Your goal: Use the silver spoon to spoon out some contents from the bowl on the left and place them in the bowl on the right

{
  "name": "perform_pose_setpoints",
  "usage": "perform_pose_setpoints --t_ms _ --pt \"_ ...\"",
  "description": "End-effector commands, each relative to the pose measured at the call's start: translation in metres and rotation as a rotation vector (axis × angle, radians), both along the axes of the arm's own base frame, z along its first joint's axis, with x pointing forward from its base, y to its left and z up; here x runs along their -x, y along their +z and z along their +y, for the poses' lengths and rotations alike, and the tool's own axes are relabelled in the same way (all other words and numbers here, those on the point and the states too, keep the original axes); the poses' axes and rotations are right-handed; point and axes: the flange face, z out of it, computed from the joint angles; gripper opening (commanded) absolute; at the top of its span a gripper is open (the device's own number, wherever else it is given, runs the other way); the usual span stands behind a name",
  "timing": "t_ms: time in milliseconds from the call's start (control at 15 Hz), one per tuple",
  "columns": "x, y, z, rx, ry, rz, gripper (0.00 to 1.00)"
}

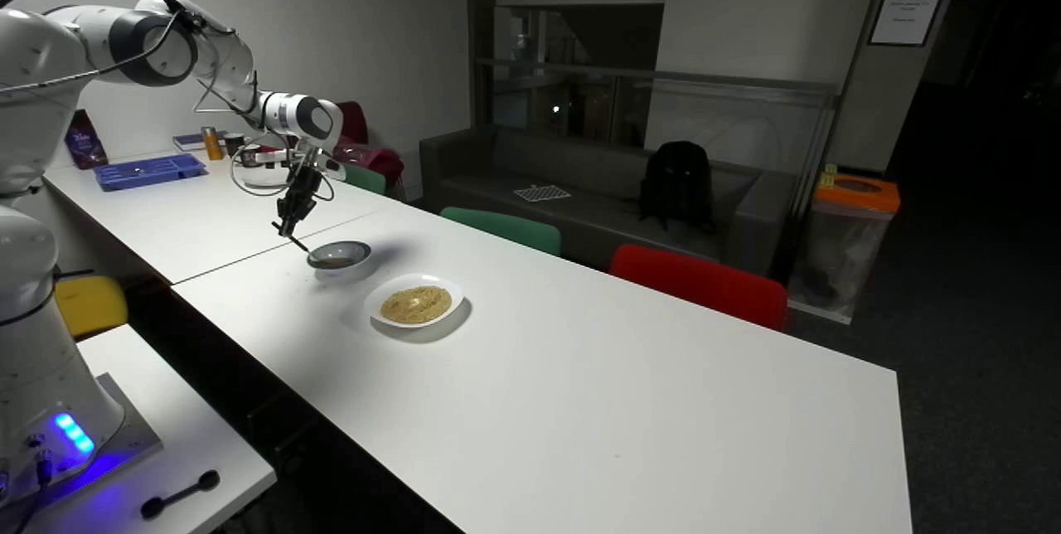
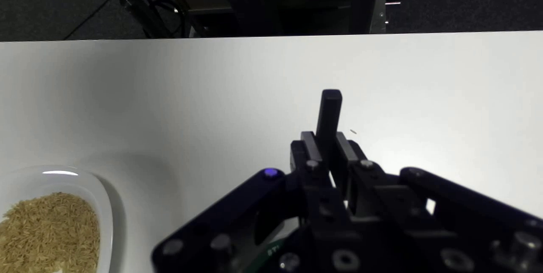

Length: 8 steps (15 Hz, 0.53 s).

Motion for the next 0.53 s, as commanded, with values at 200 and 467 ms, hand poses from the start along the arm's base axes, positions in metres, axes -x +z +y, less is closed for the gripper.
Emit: perform_pose_setpoints --t_ms 200,467 --pt "-0.006 -0.006 -0.007 -0.045 -0.018 0.028 0.03" --pt "-0.007 -0.016 -0.005 -0.070 -0.016 0.025 0.03"
